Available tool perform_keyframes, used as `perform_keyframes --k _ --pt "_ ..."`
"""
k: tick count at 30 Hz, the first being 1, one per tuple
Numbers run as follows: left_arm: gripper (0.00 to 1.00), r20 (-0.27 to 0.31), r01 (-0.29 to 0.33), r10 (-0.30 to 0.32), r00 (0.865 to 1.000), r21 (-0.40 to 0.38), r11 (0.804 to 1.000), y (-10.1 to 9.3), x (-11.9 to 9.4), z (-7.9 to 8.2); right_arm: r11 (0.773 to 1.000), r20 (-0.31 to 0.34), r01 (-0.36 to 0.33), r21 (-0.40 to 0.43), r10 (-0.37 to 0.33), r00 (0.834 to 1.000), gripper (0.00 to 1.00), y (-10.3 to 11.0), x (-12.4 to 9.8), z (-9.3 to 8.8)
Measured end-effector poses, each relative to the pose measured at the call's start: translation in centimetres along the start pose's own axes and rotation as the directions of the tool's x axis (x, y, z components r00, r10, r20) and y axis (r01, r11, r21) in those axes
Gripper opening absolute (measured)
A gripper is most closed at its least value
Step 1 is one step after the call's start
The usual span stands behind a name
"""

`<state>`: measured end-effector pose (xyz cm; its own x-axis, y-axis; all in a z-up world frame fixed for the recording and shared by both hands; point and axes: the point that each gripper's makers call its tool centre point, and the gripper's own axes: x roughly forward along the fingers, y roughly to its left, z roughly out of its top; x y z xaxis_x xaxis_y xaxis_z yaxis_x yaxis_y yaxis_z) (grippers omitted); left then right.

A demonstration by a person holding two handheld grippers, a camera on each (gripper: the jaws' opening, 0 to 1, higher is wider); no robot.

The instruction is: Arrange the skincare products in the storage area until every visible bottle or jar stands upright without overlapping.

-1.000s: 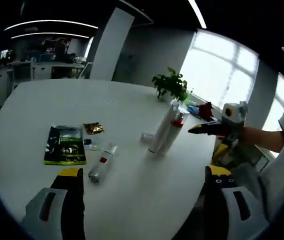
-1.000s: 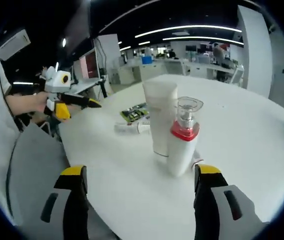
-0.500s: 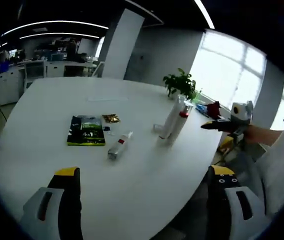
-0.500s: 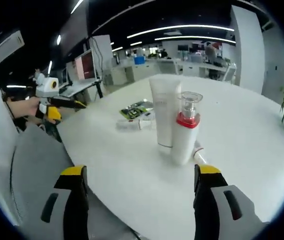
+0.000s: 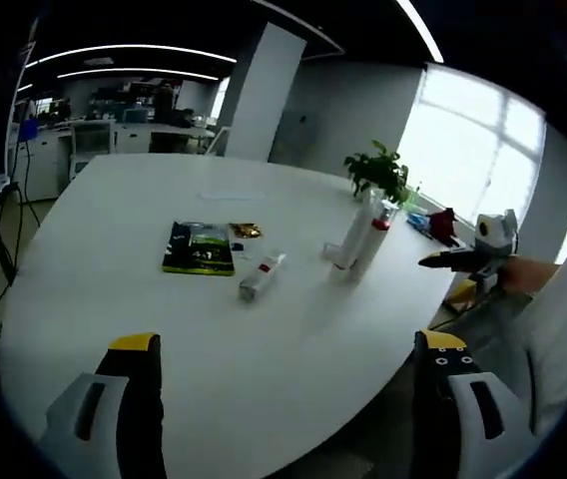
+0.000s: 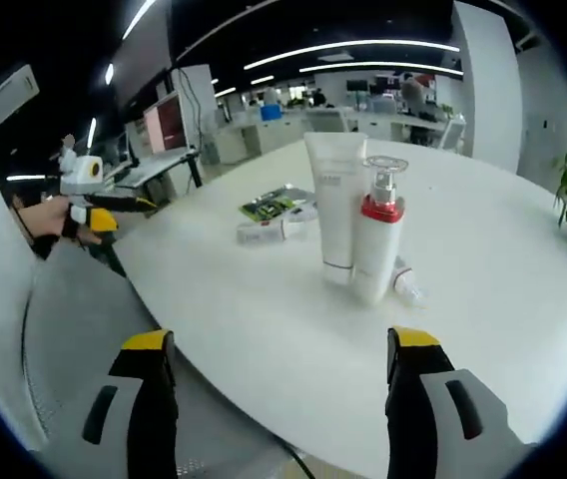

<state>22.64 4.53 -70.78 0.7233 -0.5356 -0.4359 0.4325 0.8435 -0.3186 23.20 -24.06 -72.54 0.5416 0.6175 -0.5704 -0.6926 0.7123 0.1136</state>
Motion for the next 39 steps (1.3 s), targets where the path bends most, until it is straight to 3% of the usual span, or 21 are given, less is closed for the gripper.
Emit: perform_keyframes --k 4,10,22,30,36,39 --pt "0.99 0.006 -0.028 0.028 1.0 0.018 0.999 0.4 0.0 0.2 1.0 0.007 0.009 -0.003 -0.009 1.0 0.87 -0.3 -0.3 0.3" --pt "0.98 0.006 -0.018 0.018 1.0 0.011 1.0 0.2 0.1 0.0 1.0 0.021 0.022 0.002 -0.022 1.0 0.87 -0.6 -0.6 0.6" --pt "0.97 0.019 -0.015 0.016 1.0 -0.026 1.0 0.5 -0.2 0.2 1.0 -0.015 0.01 -0.017 -0.01 1.0 0.86 -0.5 -0.7 0.3" --pt "0.97 0.005 0.0 0.0 1.0 -0.044 0.999 0.2 -0.5 -0.1 0.999 -0.039 0.022 -0.039 -0.024 0.999 0.83 -2.1 -0.7 -0.1" --pt "0.97 -0.019 0.008 -0.009 1.0 -0.046 0.999 -0.3 -0.3 -0.4 0.993 -0.111 0.014 -0.115 -0.027 0.993 0.79 -3.6 0.1 -1.3" --pt "0.92 0.001 -0.013 0.013 1.0 -0.03 0.999 0.1 -0.2 -0.2 0.993 -0.127 0.011 -0.117 -0.026 0.992 0.77 -4.7 0.6 -1.6"
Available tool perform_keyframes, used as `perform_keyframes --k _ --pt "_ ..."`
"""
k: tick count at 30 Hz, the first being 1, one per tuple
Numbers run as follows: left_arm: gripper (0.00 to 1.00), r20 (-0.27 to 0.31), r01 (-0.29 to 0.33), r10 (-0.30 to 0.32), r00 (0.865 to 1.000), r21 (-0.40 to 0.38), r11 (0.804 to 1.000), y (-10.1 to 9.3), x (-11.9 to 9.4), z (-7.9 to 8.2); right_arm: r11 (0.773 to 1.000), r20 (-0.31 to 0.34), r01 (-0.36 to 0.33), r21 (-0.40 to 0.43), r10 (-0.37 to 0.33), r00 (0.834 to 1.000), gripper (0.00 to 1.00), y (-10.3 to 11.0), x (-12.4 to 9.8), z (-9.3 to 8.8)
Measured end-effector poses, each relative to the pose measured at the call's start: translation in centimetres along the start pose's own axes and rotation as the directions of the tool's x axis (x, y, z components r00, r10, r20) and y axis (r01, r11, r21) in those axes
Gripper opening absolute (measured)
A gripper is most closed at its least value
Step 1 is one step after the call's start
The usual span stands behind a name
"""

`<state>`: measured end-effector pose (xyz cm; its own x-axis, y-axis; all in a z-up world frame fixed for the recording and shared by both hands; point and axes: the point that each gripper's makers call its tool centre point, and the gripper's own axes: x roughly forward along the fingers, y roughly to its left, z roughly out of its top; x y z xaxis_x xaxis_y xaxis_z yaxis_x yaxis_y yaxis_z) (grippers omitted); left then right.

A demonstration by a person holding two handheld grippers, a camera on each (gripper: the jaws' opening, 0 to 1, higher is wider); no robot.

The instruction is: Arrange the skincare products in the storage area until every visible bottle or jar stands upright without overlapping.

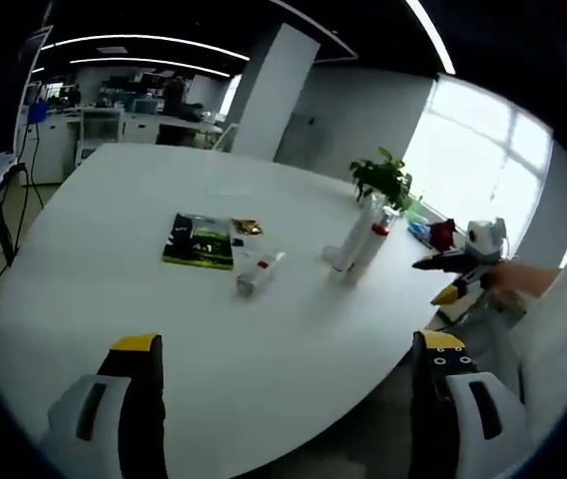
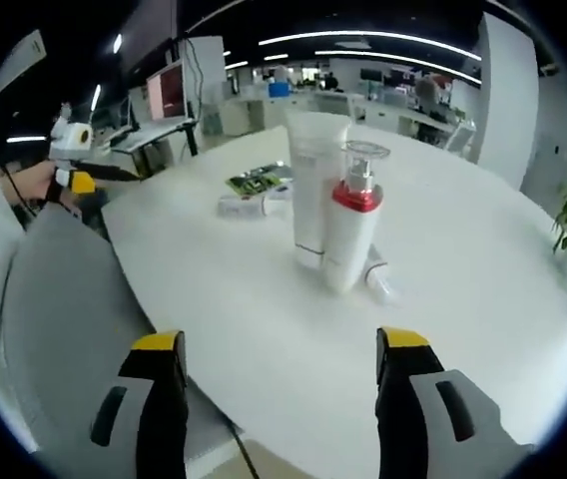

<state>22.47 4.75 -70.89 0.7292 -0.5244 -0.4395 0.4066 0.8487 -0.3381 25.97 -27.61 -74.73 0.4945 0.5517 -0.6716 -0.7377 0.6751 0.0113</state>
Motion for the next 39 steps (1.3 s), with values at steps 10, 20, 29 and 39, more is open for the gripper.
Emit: perform_keyframes --k 10,20,29,39 --pt "0.9 0.022 -0.033 0.034 0.999 -0.015 0.999 0.7 0.6 0.7 1.0 -0.031 0.013 -0.014 -0.013 0.999 0.74 -3.6 1.6 0.1" --pt "0.87 -0.028 -0.033 0.032 0.999 -0.03 0.999 1.1 1.8 -0.2 0.999 -0.077 0.016 -0.042 -0.019 0.997 0.71 -6.5 2.9 -0.6" --pt "0.84 -0.083 -0.037 0.033 0.996 -0.037 0.999 1.4 2.1 -1.4 0.998 -0.101 0.019 -0.065 -0.026 0.995 0.65 -8.6 4.3 -1.1" --pt "0.81 -0.132 -0.037 0.03 0.991 -0.051 0.998 1.1 3.4 -2.2 0.996 -0.111 0.02 -0.088 -0.03 0.993 0.55 -10.4 6.1 -0.7"
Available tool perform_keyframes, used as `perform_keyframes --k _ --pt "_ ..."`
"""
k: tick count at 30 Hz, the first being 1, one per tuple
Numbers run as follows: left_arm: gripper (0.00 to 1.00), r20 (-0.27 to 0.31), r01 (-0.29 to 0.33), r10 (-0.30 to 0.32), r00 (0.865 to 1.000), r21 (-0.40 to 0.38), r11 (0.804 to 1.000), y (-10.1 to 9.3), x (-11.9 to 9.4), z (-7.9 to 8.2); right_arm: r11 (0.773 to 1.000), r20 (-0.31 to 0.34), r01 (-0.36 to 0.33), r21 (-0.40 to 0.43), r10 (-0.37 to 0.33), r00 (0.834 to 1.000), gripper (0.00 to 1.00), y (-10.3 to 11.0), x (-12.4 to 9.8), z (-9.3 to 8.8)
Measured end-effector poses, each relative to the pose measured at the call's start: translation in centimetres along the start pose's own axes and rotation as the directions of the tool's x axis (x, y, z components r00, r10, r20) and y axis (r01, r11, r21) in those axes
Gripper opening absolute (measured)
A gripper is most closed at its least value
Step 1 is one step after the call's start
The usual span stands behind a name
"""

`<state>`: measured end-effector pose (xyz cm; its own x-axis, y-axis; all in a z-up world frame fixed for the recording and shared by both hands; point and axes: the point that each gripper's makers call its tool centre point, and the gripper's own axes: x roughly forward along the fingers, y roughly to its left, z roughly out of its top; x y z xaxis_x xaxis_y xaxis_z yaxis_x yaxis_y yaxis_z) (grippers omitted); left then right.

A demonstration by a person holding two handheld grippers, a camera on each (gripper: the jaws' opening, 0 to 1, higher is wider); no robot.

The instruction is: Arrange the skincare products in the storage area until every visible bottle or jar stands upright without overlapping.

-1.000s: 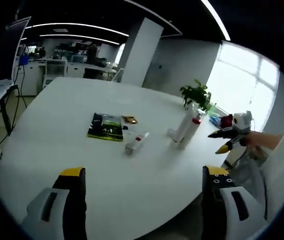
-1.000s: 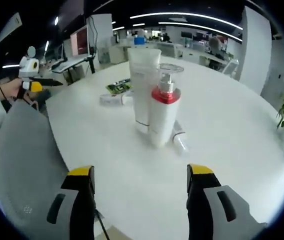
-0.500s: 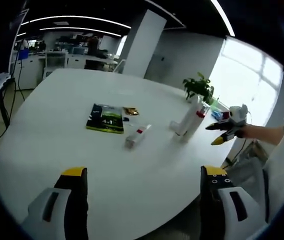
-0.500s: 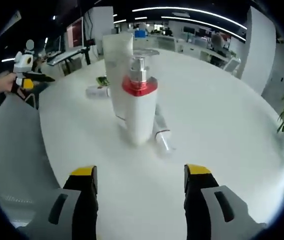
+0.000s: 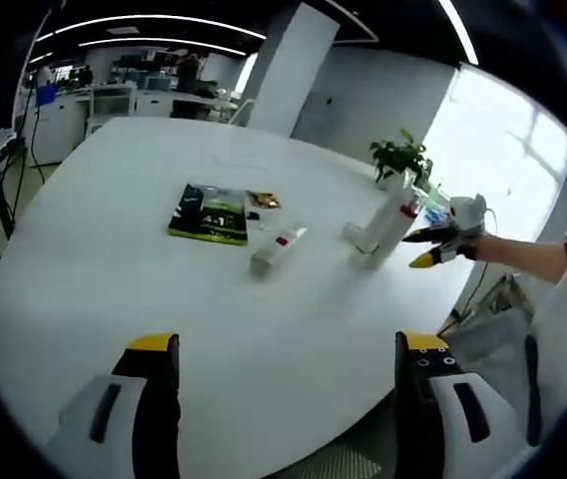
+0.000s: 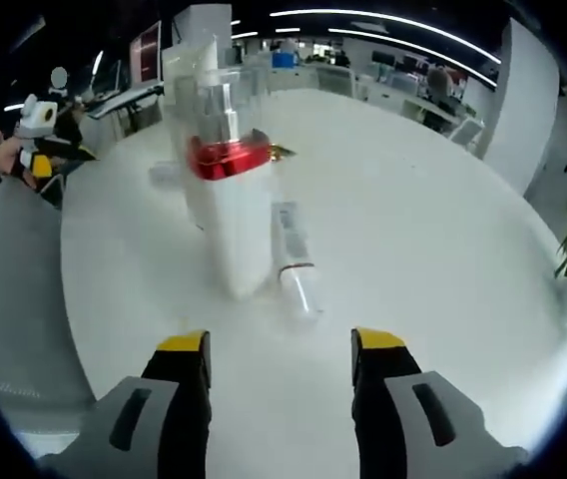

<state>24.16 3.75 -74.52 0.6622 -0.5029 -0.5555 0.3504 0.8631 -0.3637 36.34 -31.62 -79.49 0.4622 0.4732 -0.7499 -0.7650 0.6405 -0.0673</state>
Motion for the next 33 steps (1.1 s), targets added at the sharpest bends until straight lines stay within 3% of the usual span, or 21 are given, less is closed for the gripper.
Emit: perform_keyframes --k 13,27,33 --pt "0.78 -0.043 -0.017 0.017 0.999 -0.003 1.0 0.6 0.7 -0.4 0.999 0.002 -0.02 -0.038 0.02 1.0 0.42 -0.9 2.5 0.9" --pt "0.77 -0.056 -0.02 0.019 0.998 -0.017 1.0 1.1 1.2 -0.6 0.998 -0.007 -0.052 -0.048 0.051 0.999 0.35 -0.6 4.4 1.1" --pt "0.76 -0.057 -0.029 0.028 0.998 -0.024 0.999 1.3 1.2 -0.6 0.998 -0.006 -0.059 -0.035 0.059 0.998 0.27 -1.0 5.0 1.5"
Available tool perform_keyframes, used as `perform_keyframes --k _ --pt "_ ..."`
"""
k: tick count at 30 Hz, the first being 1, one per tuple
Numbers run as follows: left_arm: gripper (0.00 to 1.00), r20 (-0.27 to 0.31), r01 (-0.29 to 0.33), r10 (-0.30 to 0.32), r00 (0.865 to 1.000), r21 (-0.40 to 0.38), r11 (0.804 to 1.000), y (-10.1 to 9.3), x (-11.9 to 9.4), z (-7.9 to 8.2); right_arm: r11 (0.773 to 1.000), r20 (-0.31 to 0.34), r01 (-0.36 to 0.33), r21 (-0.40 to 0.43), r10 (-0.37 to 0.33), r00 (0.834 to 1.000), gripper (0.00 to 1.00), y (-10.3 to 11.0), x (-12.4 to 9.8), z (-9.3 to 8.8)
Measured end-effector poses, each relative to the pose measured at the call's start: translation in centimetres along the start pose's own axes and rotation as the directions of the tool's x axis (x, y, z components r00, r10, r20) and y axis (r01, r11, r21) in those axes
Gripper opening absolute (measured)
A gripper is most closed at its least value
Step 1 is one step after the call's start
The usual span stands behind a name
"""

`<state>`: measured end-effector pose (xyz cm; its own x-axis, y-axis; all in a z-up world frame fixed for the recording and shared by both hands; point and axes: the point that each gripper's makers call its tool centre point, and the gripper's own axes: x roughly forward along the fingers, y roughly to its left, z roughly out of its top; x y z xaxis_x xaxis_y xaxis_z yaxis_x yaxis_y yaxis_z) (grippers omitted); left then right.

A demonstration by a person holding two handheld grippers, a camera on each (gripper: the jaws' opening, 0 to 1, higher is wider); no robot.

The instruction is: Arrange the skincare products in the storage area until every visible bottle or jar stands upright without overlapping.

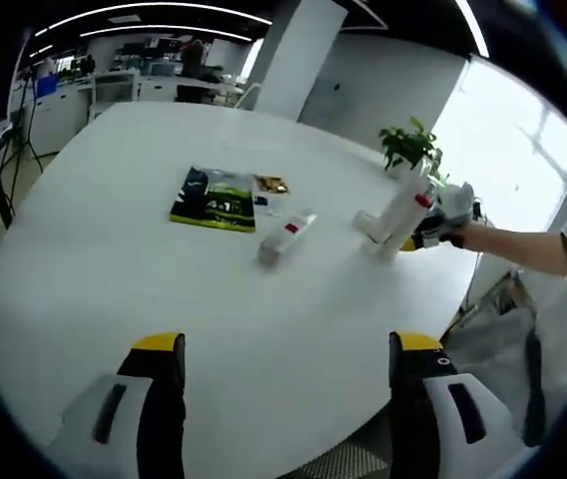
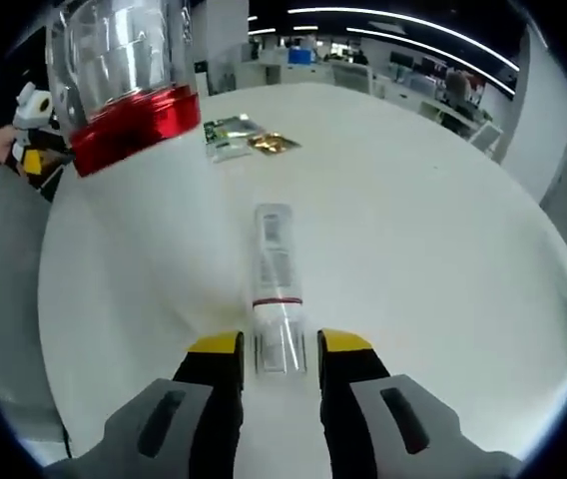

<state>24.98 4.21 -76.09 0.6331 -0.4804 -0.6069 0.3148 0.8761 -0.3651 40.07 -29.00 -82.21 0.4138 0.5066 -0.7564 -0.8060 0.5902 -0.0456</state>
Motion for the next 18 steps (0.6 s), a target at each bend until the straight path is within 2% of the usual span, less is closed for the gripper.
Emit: perform_keyframes --k 3,9,12,14,16,18 --pt "0.76 0.001 -0.001 0.001 1.0 -0.004 1.0 0.1 0.1 0.0 1.0 -0.001 -0.007 0.01 0.007 1.0 0.21 0.4 0.0 -0.1" --pt "0.76 0.005 0.008 -0.008 1.0 -0.005 1.0 -0.1 0.2 0.1 1.0 -0.005 -0.005 0.014 0.005 1.0 0.2 0.2 0.3 -0.1" --pt "0.76 0.004 0.01 -0.01 1.0 -0.005 1.0 -0.1 0.2 0.1 0.999 -0.025 0.039 0.023 -0.038 0.999 0.2 -0.6 0.1 -0.4" --pt "0.76 0.007 0.011 -0.011 1.0 -0.005 1.0 0.0 0.1 0.2 0.993 -0.018 0.079 0.091 -0.077 0.997 0.19 -1.4 -0.3 -0.5" --pt "0.76 0.012 0.012 -0.012 1.0 -0.003 1.0 -0.2 0.0 0.5 0.981 0.019 0.091 0.171 -0.095 0.995 0.19 -1.9 -1.0 -0.1" --pt "0.76 0.016 0.017 -0.017 1.0 0.002 1.0 -0.3 0.0 0.8 0.979 0.023 0.102 0.179 -0.108 0.994 0.19 -2.3 -1.8 -0.1"
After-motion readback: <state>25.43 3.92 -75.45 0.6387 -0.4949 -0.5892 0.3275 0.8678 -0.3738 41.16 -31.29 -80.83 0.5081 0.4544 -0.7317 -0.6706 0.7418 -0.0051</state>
